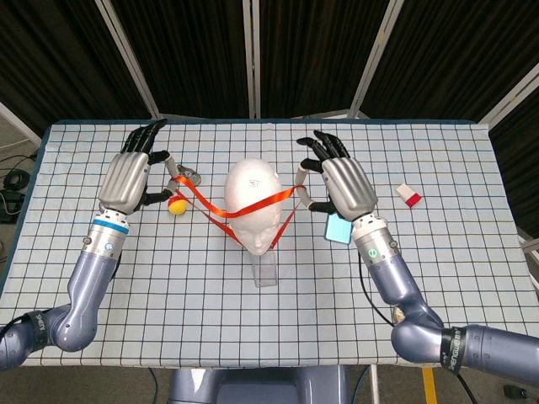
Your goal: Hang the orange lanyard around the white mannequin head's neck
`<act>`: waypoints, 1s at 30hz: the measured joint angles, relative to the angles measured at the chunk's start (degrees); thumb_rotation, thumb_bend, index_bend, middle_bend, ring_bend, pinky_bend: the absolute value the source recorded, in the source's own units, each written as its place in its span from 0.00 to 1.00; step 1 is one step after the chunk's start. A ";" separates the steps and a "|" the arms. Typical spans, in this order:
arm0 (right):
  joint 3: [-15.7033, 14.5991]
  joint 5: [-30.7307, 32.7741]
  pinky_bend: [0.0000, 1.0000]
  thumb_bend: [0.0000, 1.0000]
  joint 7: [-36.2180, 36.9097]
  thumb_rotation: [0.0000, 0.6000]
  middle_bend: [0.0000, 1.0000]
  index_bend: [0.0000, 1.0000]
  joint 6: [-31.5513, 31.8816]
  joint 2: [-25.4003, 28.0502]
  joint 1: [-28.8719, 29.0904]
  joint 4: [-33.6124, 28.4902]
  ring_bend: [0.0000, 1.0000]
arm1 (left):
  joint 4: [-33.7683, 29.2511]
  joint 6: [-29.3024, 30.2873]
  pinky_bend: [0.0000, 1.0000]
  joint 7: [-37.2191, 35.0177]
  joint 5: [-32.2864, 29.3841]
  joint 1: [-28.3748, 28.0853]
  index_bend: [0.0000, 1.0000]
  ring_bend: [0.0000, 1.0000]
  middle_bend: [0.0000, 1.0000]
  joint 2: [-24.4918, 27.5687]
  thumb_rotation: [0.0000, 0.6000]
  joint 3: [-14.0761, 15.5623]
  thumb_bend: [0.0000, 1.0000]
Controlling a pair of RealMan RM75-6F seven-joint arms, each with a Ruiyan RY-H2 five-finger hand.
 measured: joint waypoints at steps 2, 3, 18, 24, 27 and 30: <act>0.14 1.42 0.00 0.48 -0.01 1.00 0.16 0.73 -0.60 -0.22 0.68 1.94 0.00 | 0.83 -0.85 0.00 0.34 -1.68 -0.88 0.70 0.00 0.00 0.16 1.00 -0.32 0.47; 0.15 2.29 0.00 0.48 -0.13 1.00 0.16 0.73 -0.96 -0.41 1.13 3.28 0.00 | 1.45 -1.41 0.00 0.73 -2.91 -1.48 0.70 0.00 0.00 0.24 1.00 -0.47 0.47; -1.52 10.06 0.00 0.48 -0.85 1.00 0.17 0.72 -7.39 -8.59 7.64 25.19 0.00 | 11.86 -8.23 0.00 2.86 -15.48 -8.10 0.50 0.00 0.00 -1.90 1.00 0.62 0.47; -2.41 10.43 0.00 0.17 -0.04 1.00 0.02 0.13 -10.50 -12.66 9.84 34.06 0.00 | 16.72 -10.62 0.00 1.46 -16.79 -9.40 0.00 0.00 0.00 -3.63 1.00 1.61 0.00; -3.36 9.79 0.00 0.07 0.30 1.00 0.00 0.00 -12.34 -14.23 10.57 37.68 0.00 | 18.33 -12.79 0.00 0.99 -17.26 -9.84 0.00 0.00 0.00 -3.90 1.00 2.36 0.00; -4.54 9.04 0.00 0.06 0.12 1.00 0.00 0.00 -13.54 -15.22 10.97 40.16 0.00 | 19.66 -14.10 0.00 -0.56 -17.06 -9.98 0.00 0.00 0.00 -4.12 1.00 2.64 0.00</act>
